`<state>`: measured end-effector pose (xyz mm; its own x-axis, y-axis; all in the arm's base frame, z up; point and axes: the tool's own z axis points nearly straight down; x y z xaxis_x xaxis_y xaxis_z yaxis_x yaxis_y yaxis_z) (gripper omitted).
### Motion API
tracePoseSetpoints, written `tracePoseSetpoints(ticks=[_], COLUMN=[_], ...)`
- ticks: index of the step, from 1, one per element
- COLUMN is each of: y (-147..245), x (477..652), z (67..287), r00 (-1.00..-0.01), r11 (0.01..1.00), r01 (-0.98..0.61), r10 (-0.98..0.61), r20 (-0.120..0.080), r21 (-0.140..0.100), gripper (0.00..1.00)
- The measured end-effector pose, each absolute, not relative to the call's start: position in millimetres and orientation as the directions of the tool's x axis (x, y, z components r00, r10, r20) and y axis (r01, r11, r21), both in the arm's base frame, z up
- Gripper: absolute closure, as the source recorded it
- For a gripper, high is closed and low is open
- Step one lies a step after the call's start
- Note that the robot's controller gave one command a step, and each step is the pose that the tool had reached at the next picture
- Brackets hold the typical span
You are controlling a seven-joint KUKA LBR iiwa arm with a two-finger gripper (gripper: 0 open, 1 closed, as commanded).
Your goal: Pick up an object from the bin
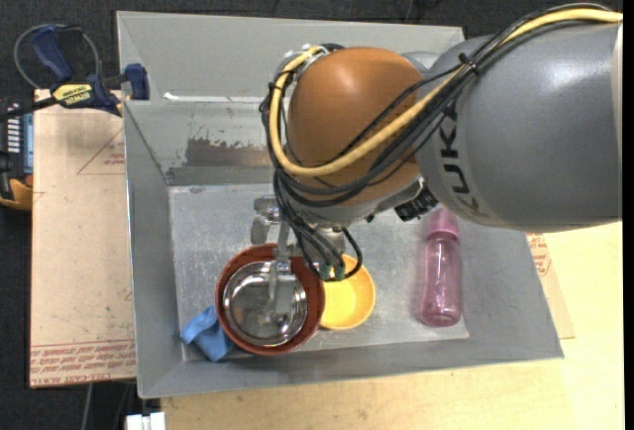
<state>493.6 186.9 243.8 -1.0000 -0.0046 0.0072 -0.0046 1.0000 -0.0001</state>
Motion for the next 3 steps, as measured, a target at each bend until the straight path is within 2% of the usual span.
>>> tracePoseSetpoints(ticks=[1,2,3], y=[186,142,145], x=[495.5,553.7,555.1], z=[247,100,98], r00=[-1.0,-0.985,-0.973], r11=[1.0,0.985,0.973], r01=[0.0,-0.174,-0.23], r10=[0.0,-0.174,-0.23], r20=[0.0,0.005,-0.008], r21=[0.001,0.005,0.009], gripper=[0.0,0.0,0.0])
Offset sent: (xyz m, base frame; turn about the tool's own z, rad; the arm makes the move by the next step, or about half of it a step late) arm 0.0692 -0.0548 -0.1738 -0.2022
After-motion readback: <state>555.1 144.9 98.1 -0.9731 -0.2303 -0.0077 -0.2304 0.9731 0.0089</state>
